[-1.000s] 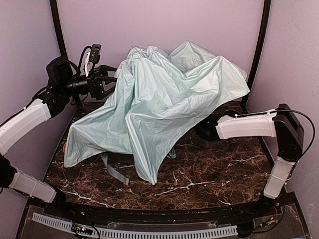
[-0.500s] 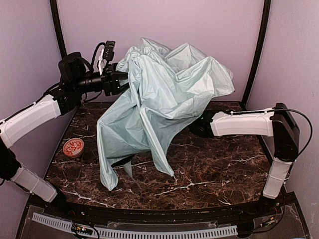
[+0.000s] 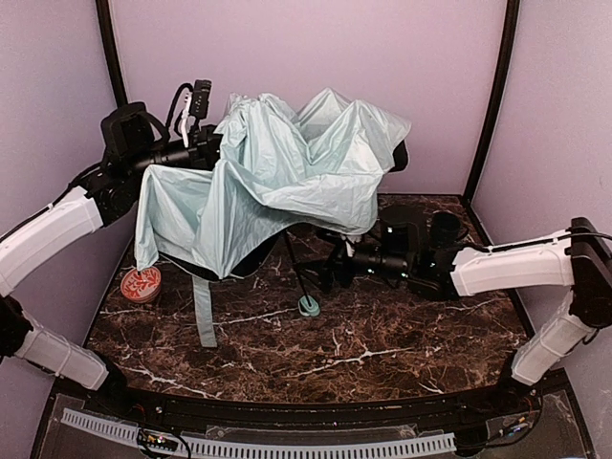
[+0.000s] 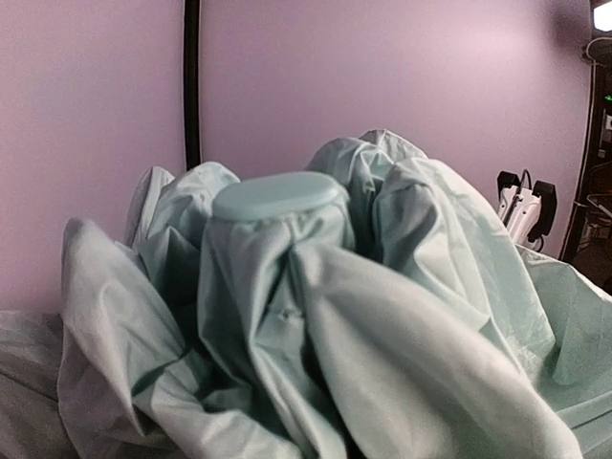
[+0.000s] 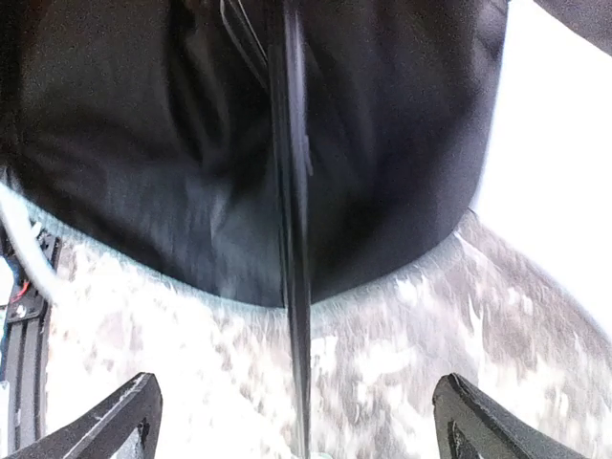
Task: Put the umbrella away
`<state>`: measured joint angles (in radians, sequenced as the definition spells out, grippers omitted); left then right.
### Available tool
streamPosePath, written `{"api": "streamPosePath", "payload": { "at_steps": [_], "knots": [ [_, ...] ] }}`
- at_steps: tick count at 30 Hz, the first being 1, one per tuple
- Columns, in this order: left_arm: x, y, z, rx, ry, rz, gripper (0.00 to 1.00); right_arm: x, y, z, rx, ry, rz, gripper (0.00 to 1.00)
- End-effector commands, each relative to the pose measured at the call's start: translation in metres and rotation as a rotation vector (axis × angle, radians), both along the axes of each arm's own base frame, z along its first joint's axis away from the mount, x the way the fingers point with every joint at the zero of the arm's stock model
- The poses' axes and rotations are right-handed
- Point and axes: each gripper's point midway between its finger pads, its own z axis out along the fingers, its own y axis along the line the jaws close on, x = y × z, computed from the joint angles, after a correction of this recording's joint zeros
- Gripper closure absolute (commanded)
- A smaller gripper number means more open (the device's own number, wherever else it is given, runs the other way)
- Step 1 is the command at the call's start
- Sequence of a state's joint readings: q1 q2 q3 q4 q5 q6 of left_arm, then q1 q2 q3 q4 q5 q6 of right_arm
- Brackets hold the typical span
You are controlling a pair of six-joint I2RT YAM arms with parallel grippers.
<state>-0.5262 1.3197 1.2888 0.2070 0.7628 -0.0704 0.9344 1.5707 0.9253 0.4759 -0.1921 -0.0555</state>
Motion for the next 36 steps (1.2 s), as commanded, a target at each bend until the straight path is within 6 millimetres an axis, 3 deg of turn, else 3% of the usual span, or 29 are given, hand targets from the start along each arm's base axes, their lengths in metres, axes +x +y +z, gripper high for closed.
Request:
{"api": "streamPosePath", "payload": {
  "at_steps": [1, 3, 6, 9, 12, 15, 16, 21, 22, 24, 27, 29, 36],
  "knots": [
    [0.014, 0.026, 0.022, -0.001, -0.055, 0.142, 0.95, -0.009, -0.047, 0.004, 0.042, 0.095, -0.109, 0.0],
    [0.017, 0.029, 0.019, 0.017, -0.056, 0.155, 0.96, -0.019, -0.071, 0.002, 0.023, 0.117, -0.139, 0.0],
    [0.015, 0.029, 0.012, 0.058, -0.08, 0.151, 0.97, -0.032, -0.109, 0.022, 0.03, 0.115, -0.193, 0.0],
    [0.003, 0.029, 0.008, 0.097, -0.121, 0.113, 0.98, -0.049, -0.146, 0.078, 0.115, 0.09, -0.207, 0.0],
    [-0.014, 0.026, 0.009, 0.102, -0.147, 0.028, 1.0, -0.062, -0.164, 0.134, 0.156, 0.05, -0.193, 0.0],
    [-0.028, 0.02, 0.009, 0.086, -0.133, -0.066, 1.0, -0.064, -0.156, 0.173, 0.095, 0.019, -0.147, 0.0],
    [-0.033, 0.017, 0.008, 0.083, -0.127, -0.104, 1.0, -0.066, -0.151, 0.198, 0.087, -0.019, -0.113, 0.0],
    [-0.054, 0.002, 0.001, 0.097, -0.12, -0.228, 1.0, -0.071, -0.106, 0.289, 0.118, -0.126, 0.113, 0.0],
    [-0.059, -0.001, 0.001, 0.101, -0.124, -0.252, 1.0, -0.069, -0.095, 0.296, 0.118, -0.121, 0.153, 0.0],
    [-0.068, -0.006, 0.002, 0.1, -0.135, -0.294, 1.0, -0.063, -0.072, 0.297, 0.099, -0.086, 0.223, 0.01],
    [-0.074, -0.012, 0.003, 0.094, -0.144, -0.32, 1.0, -0.05, -0.043, 0.277, 0.04, -0.018, 0.284, 0.03],
    [-0.076, -0.015, 0.004, 0.094, -0.147, -0.331, 1.0, -0.055, -0.034, 0.273, 0.039, -0.006, 0.338, 0.03],
    [-0.074, -0.024, -0.002, 0.103, -0.121, -0.353, 1.0, -0.065, 0.011, 0.229, -0.026, 0.059, 0.475, 0.03]
  ]
}}
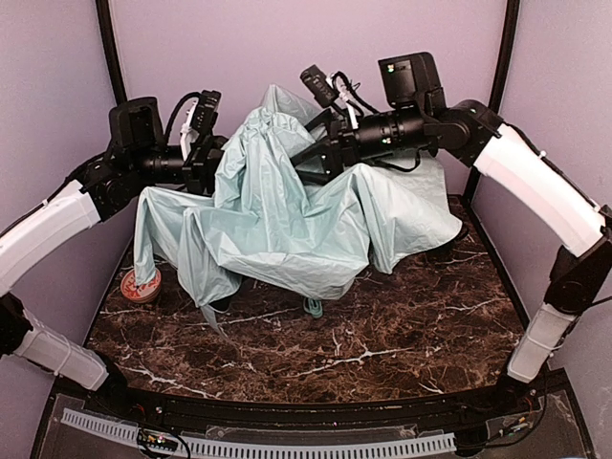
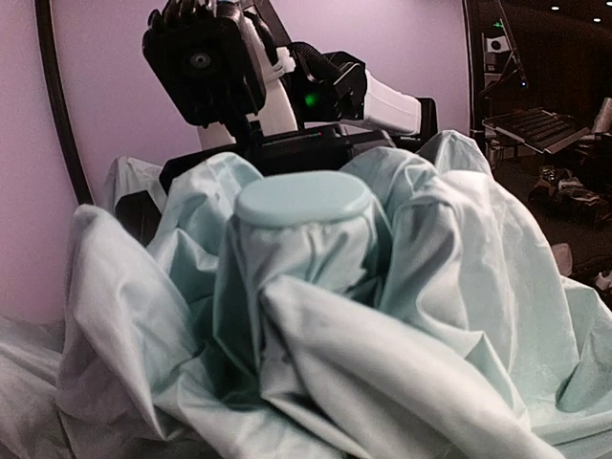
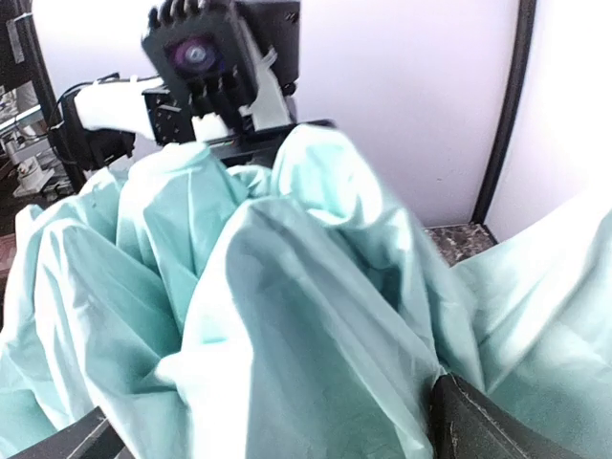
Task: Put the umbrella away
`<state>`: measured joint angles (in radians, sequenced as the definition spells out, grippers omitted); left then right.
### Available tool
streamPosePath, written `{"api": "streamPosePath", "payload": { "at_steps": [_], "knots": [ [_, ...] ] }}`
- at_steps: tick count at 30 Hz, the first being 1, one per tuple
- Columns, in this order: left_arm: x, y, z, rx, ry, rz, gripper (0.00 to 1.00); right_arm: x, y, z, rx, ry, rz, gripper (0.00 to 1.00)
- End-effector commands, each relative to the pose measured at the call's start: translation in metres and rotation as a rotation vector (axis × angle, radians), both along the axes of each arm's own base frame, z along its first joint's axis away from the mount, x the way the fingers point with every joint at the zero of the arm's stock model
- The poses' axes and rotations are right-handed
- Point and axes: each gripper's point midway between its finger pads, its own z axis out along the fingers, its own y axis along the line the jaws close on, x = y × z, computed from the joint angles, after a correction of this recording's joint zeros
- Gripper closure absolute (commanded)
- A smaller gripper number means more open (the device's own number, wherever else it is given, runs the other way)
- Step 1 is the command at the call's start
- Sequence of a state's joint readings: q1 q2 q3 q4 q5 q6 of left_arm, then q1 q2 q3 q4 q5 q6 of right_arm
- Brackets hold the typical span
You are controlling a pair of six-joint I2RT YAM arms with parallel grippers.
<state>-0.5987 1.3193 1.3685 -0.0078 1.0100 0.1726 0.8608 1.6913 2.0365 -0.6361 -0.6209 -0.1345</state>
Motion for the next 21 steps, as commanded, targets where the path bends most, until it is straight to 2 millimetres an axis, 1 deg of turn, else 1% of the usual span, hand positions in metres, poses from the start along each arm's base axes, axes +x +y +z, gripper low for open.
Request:
{"api": "streamPosePath", "payload": {
  "at_steps": [1, 3, 4, 5, 7, 10, 11, 12, 14, 15, 16, 17, 18, 19, 20, 21],
  "knots": [
    [-0.004, -0.004, 0.004, 0.002, 0.012, -0.033, 1.0, -0.027, 0.012, 0.007, 0.023, -0.019, 0.122, 0.04],
    [-0.01, -0.013, 0.004, 0.0, 0.015, -0.054, 1.0, -0.027, 0.021, 0.0, 0.027, -0.007, 0.131, 0.07],
    [-0.01, -0.017, 0.003, 0.002, 0.021, -0.056, 1.0, -0.026, 0.025, -0.003, 0.033, 0.001, 0.139, 0.11],
    [-0.009, -0.02, 0.005, 0.002, 0.021, -0.055, 0.98, -0.026, 0.029, -0.005, 0.039, 0.008, 0.146, 0.15],
    [-0.004, -0.025, 0.005, 0.008, 0.028, -0.043, 0.91, -0.023, 0.036, -0.008, 0.043, 0.019, 0.148, 0.25],
    [0.01, -0.026, 0.008, 0.008, 0.022, 0.037, 0.86, -0.021, 0.036, -0.012, 0.036, 0.02, 0.136, 0.43],
    [0.013, -0.025, 0.009, 0.007, 0.011, 0.064, 0.83, -0.022, 0.034, -0.012, 0.039, 0.017, 0.133, 0.49],
    [0.015, -0.023, 0.01, 0.009, 0.001, 0.088, 0.8, -0.023, 0.031, -0.011, 0.046, 0.01, 0.125, 0.54],
    [0.023, -0.02, 0.009, 0.02, -0.006, 0.148, 0.74, -0.022, 0.023, -0.007, 0.074, -0.016, 0.101, 0.6],
    [0.027, -0.018, 0.009, 0.025, -0.01, 0.18, 0.7, -0.022, 0.017, -0.006, 0.09, -0.031, 0.082, 0.64],
    [0.031, -0.015, 0.009, 0.03, -0.012, 0.221, 0.62, -0.019, 0.013, -0.009, 0.106, -0.037, 0.062, 0.67],
    [0.035, -0.012, 0.009, 0.034, -0.016, 0.252, 0.56, -0.022, 0.003, 0.003, 0.153, -0.07, 0.044, 0.71],
    [0.038, -0.01, 0.008, 0.041, -0.015, 0.28, 0.5, -0.022, -0.003, 0.003, 0.182, -0.084, 0.023, 0.78],
    [0.041, -0.007, 0.01, 0.041, -0.02, 0.307, 0.45, -0.021, -0.009, 0.005, 0.22, -0.103, 0.005, 0.86],
    [0.047, -0.004, 0.01, 0.038, -0.018, 0.351, 0.42, -0.021, -0.014, 0.006, 0.253, -0.115, -0.012, 0.93],
    [0.057, 0.0, 0.011, 0.033, -0.011, 0.417, 0.38, -0.021, -0.018, 0.005, 0.284, -0.129, -0.026, 0.95]
  ]
}}
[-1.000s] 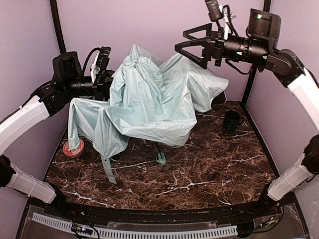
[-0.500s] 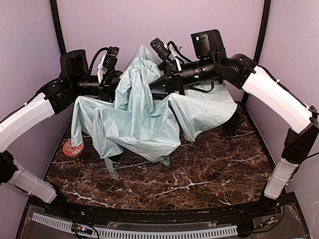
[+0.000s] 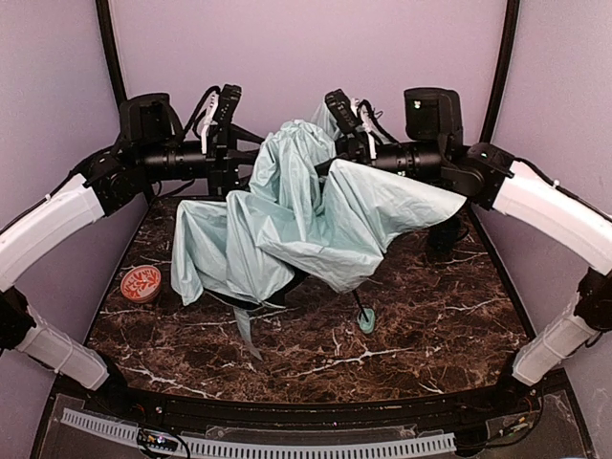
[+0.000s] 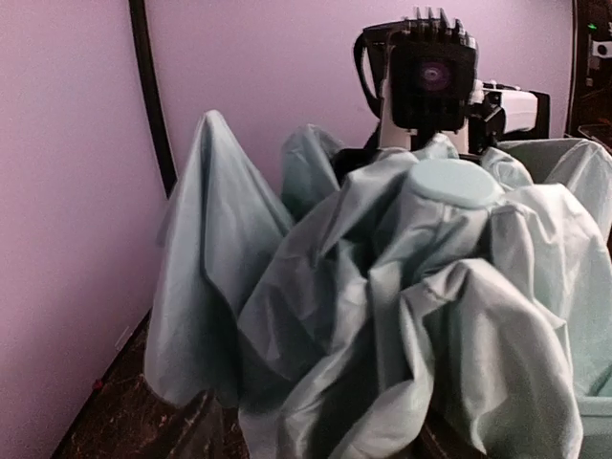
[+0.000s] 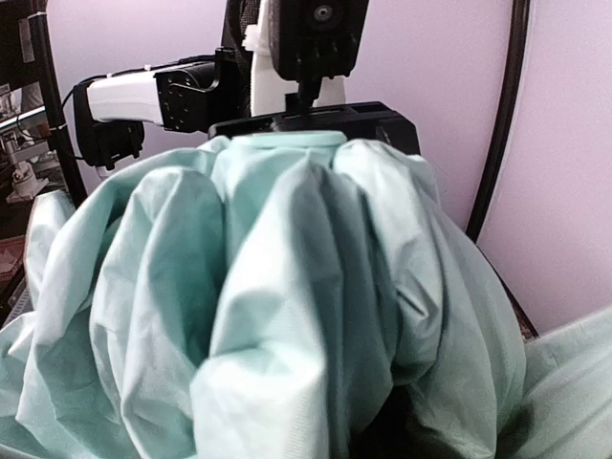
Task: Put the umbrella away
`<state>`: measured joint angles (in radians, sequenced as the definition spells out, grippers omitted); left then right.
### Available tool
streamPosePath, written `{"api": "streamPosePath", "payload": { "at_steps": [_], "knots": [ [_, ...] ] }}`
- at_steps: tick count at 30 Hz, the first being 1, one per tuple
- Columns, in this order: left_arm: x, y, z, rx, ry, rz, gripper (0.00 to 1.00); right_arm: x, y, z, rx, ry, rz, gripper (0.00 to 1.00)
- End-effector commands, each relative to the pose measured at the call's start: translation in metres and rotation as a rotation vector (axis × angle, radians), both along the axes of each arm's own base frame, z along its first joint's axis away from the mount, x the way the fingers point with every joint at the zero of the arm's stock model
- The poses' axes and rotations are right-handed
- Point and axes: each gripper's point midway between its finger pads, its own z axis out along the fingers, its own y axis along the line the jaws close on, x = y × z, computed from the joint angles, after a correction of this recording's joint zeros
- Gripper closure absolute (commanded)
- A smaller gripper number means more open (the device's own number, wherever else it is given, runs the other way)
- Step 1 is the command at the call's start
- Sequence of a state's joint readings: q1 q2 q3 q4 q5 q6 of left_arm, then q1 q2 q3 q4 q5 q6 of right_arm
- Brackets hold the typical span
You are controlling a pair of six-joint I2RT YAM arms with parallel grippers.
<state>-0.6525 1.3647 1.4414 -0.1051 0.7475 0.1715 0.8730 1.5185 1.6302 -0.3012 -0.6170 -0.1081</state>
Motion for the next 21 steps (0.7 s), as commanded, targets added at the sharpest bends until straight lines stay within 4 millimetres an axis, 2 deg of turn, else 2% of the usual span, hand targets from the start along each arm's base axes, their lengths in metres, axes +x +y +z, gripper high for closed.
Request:
{"api": "streamPosePath", "payload": {
  "at_steps": [1, 3, 8, 13, 17, 21],
  "knots": [
    [0.029, 0.018, 0.018, -0.026, -0.052, 0.251, 0.35, -0.007, -0.016, 0.039, 0.239, -0.1, -0.045, 0.97],
    [0.032, 0.021, 0.018, -0.03, -0.043, 0.275, 0.31, -0.002, -0.021, 0.037, 0.26, -0.094, -0.081, 1.0],
    [0.025, 0.019, 0.02, -0.045, -0.041, 0.236, 0.27, 0.009, -0.023, 0.035, 0.248, -0.072, -0.121, 1.0],
    [0.029, 0.03, 0.027, -0.038, -0.085, 0.304, 0.21, 0.014, -0.028, 0.045, 0.263, -0.092, -0.16, 1.0],
    [0.044, 0.061, 0.032, 0.015, -0.156, 0.501, 0.15, 0.033, -0.043, 0.059, 0.306, -0.14, -0.308, 1.0],
    [0.074, 0.113, 0.031, 0.087, -0.179, 0.82, 0.07, 0.062, -0.061, 0.08, 0.399, -0.18, -0.508, 1.0]
  ]
}}
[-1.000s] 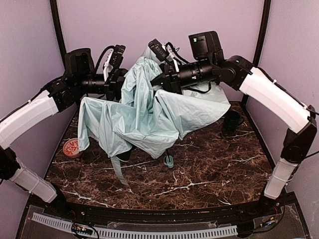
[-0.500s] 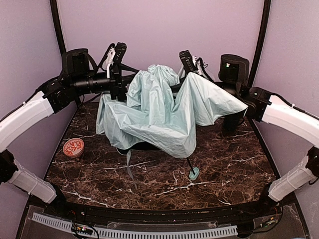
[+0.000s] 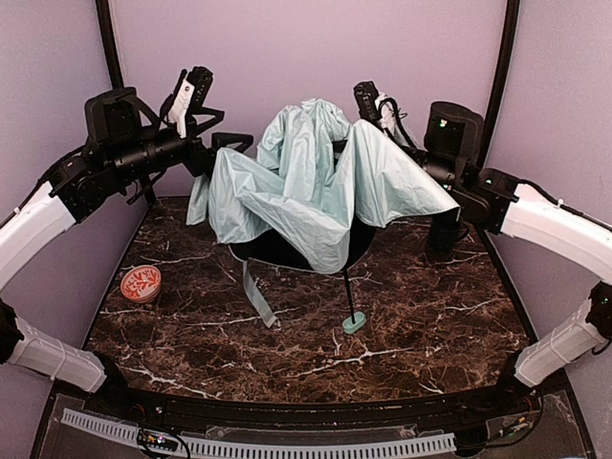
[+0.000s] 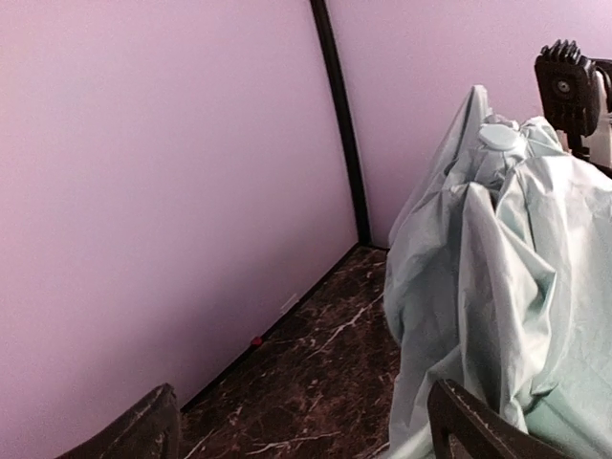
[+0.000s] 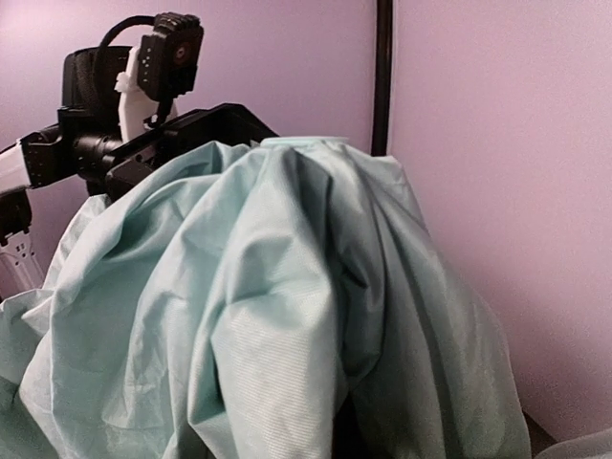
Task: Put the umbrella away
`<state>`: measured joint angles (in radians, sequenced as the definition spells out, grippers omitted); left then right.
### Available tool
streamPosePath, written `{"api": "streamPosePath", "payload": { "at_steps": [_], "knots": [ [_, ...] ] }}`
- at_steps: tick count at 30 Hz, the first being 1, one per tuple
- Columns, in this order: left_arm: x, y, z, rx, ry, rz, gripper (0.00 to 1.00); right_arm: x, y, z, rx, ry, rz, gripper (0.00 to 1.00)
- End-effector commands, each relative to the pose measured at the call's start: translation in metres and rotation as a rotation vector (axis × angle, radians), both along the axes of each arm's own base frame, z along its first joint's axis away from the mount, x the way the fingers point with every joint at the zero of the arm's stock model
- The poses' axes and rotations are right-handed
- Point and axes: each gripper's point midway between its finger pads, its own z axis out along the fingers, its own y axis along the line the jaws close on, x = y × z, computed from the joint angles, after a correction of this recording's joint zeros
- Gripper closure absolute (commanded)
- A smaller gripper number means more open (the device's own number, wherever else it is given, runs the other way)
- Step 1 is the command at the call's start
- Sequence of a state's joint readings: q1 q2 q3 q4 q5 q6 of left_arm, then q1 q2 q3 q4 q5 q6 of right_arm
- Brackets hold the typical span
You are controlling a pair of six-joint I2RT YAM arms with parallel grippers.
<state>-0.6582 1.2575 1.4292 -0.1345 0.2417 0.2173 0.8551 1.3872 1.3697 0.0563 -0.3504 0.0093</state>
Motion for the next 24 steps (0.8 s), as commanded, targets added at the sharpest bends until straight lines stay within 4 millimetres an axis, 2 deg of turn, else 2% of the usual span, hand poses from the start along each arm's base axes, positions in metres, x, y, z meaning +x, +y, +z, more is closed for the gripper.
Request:
{"api": "streamPosePath", "payload": {
  "at_steps": [1, 4, 5, 6, 8, 11, 13, 15, 17, 19, 21, 24],
  "knots": [
    [0.029, 0.07, 0.005, 0.064, -0.037, 0.386, 0.06, 0.027, -0.035, 0.075, 0.236, -0.152, -0.246, 1.0],
    [0.044, 0.106, -0.001, 0.054, 0.002, 0.516, 0.03, 0.039, -0.037, 0.103, 0.306, -0.206, -0.31, 1.0],
    [0.046, 0.113, -0.003, 0.044, 0.017, 0.538, 0.02, 0.04, -0.041, 0.121, 0.336, -0.231, -0.333, 1.0],
    [0.048, 0.118, -0.005, 0.037, 0.032, 0.552, 0.02, 0.047, -0.04, 0.131, 0.349, -0.247, -0.359, 1.0],
    [0.049, 0.125, -0.01, 0.03, 0.047, 0.573, 0.01, 0.048, -0.049, 0.173, 0.419, -0.298, -0.407, 1.0],
    [0.05, 0.126, -0.021, 0.031, 0.064, 0.574, 0.01, 0.044, -0.058, 0.213, 0.501, -0.353, -0.434, 1.0],
    [0.05, 0.125, -0.026, 0.024, 0.083, 0.564, 0.01, 0.038, -0.059, 0.227, 0.535, -0.375, -0.423, 1.0],
    [0.049, 0.124, -0.03, 0.022, 0.093, 0.555, 0.01, 0.037, -0.054, 0.22, 0.537, -0.36, -0.411, 1.0],
    [0.049, 0.124, -0.032, 0.024, 0.091, 0.555, 0.01, 0.044, -0.043, 0.19, 0.495, -0.307, -0.407, 1.0],
    [0.049, 0.126, -0.033, 0.03, 0.088, 0.558, 0.01, 0.054, -0.034, 0.141, 0.439, -0.223, -0.41, 1.0],
    [0.05, 0.126, -0.036, 0.038, 0.086, 0.558, 0.01, 0.059, -0.021, 0.067, 0.345, -0.15, -0.384, 1.0],
    [0.051, 0.125, -0.041, 0.045, 0.085, 0.546, 0.01, 0.047, -0.006, -0.071, 0.173, -0.071, -0.296, 1.0]
  ]
}}
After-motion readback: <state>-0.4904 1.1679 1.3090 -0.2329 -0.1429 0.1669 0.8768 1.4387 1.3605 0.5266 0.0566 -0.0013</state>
